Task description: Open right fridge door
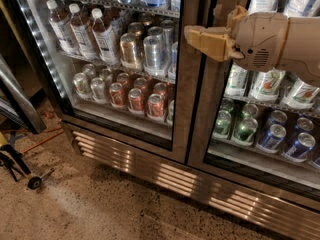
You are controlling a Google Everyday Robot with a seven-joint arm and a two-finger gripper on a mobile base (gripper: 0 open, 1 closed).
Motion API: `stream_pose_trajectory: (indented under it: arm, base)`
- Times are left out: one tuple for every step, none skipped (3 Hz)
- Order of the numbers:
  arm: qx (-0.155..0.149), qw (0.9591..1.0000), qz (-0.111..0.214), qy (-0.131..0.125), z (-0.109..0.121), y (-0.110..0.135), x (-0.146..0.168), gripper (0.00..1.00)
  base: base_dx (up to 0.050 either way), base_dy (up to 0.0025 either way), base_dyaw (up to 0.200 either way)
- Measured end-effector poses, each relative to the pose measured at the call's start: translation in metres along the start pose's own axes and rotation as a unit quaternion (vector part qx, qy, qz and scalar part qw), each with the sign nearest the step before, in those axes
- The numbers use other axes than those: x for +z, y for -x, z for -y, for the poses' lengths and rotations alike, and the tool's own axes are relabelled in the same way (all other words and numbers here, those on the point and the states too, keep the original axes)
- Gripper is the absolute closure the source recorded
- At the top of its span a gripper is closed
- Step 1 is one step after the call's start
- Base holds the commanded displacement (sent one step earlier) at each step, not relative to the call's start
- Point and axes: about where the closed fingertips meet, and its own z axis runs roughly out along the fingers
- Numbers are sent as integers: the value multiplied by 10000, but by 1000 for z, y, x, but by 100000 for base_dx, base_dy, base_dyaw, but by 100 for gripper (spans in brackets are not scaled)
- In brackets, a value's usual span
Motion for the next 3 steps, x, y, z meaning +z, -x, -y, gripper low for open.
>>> stream_pose_trajectory:
  arm:
    - [0,10000,0,1,0,0,0,100]
    - [0,10000,0,1,0,0,0,100]
    - [0,10000,0,1,0,0,0,100]
  base:
    - [0,0,0]
    - [-5000,-1,6]
    - [-4973,20,-158]
